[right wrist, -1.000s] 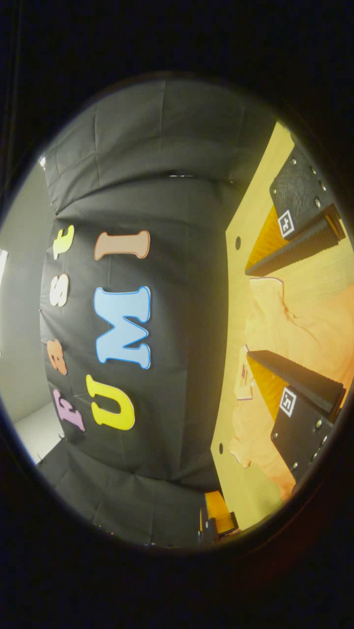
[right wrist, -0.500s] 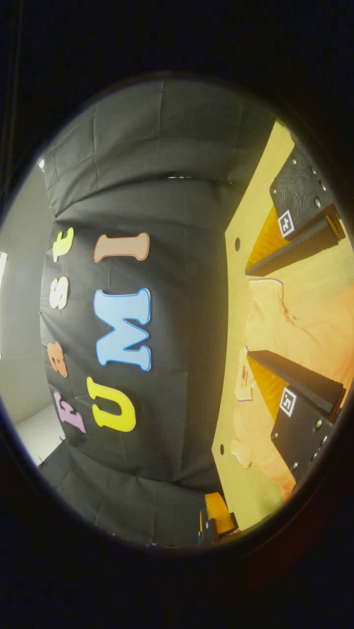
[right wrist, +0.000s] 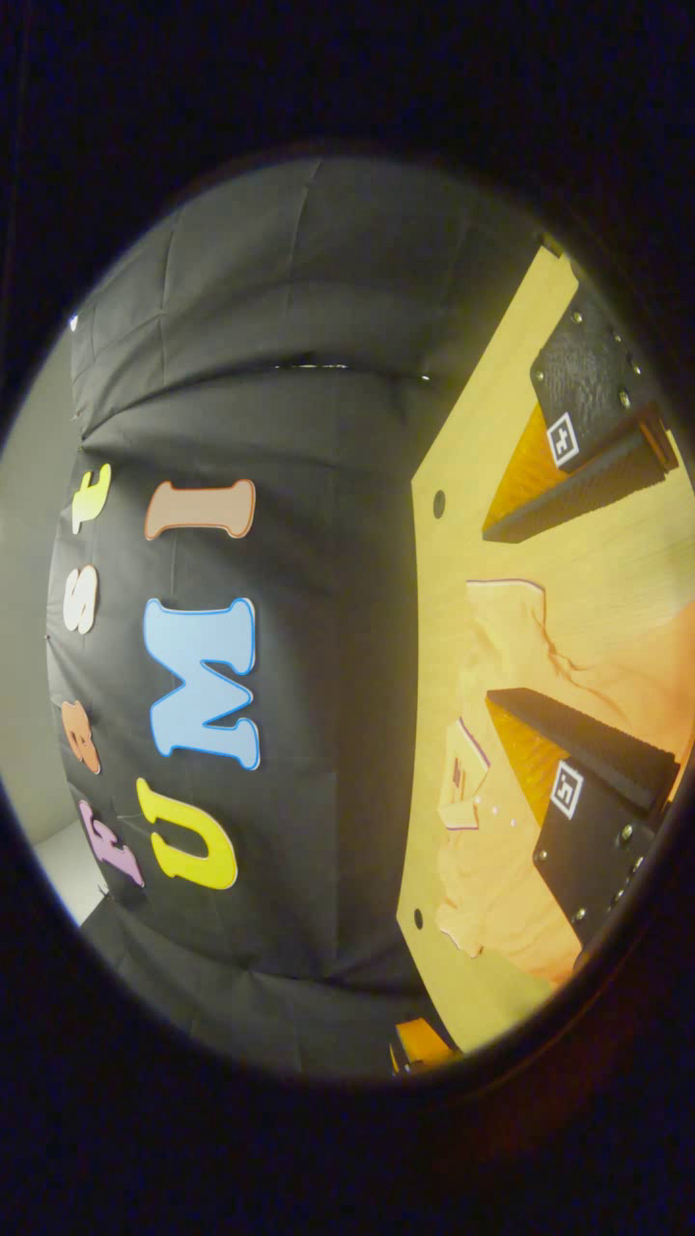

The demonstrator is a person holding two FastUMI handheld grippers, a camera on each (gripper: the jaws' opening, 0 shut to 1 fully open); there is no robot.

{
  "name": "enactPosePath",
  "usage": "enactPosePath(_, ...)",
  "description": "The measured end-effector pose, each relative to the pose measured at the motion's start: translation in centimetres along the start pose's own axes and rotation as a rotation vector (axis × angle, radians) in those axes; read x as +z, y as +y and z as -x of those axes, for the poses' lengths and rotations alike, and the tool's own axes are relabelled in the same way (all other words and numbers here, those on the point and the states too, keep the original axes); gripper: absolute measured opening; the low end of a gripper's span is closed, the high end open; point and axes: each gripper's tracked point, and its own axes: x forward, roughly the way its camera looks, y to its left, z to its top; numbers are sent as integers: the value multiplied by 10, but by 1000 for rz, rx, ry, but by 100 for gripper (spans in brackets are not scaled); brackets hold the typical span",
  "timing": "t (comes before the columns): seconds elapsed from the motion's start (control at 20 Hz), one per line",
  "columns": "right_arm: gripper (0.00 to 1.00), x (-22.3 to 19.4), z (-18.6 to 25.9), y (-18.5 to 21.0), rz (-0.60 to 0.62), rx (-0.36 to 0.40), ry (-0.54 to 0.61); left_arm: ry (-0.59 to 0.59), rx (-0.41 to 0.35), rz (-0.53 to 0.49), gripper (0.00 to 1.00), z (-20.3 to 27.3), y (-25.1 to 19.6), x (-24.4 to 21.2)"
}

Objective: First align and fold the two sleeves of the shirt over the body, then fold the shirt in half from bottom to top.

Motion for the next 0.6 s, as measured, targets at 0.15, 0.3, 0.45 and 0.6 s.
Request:
enactPosePath(0.15, 95, -5, -26, -6, -11, -5, 62, 0, 4, -4, 94, 0, 4, 1)
enactPosePath(0.3, 95, -4, -59, -15, 16, -25, 98, 4, 6, 1, 94, 3, 8, 0)
enactPosePath(0.45, 95, -9, -92, -22, 17, -28, 156, 10, 13, 2, 95, 2, 14, -3)
enactPosePath(0.6, 95, -19, -123, -24, -11, -28, 219, 16, 19, 3, 94, 0, 19, -6)
